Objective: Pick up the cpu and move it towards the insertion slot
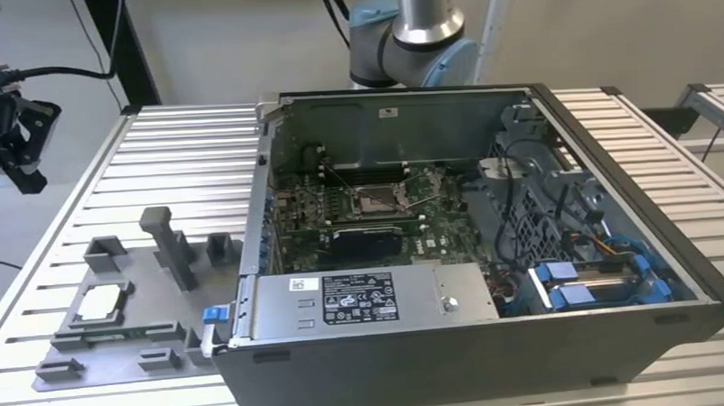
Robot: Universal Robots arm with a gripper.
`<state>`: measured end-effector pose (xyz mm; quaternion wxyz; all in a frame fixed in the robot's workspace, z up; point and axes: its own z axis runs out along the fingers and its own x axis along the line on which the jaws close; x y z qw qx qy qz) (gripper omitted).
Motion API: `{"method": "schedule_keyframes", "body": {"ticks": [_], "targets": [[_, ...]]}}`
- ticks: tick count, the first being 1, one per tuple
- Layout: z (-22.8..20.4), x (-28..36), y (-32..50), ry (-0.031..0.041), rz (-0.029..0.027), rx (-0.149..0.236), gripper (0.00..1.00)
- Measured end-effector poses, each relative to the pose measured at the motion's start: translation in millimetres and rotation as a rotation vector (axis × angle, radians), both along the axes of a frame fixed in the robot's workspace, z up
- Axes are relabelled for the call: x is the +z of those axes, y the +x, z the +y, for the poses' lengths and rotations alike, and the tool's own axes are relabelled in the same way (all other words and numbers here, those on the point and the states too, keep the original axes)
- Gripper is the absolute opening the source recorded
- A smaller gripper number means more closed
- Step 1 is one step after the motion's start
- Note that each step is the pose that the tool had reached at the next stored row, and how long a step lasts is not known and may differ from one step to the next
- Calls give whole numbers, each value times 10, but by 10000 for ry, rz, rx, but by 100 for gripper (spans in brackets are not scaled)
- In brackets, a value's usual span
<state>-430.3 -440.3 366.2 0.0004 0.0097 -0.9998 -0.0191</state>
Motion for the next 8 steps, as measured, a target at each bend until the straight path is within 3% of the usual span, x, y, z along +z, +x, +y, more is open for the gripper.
{"method": "schedule_keyframes", "body": {"ticks": [8], "targets": [[-2,0,0,-1,1,24,0]]}}
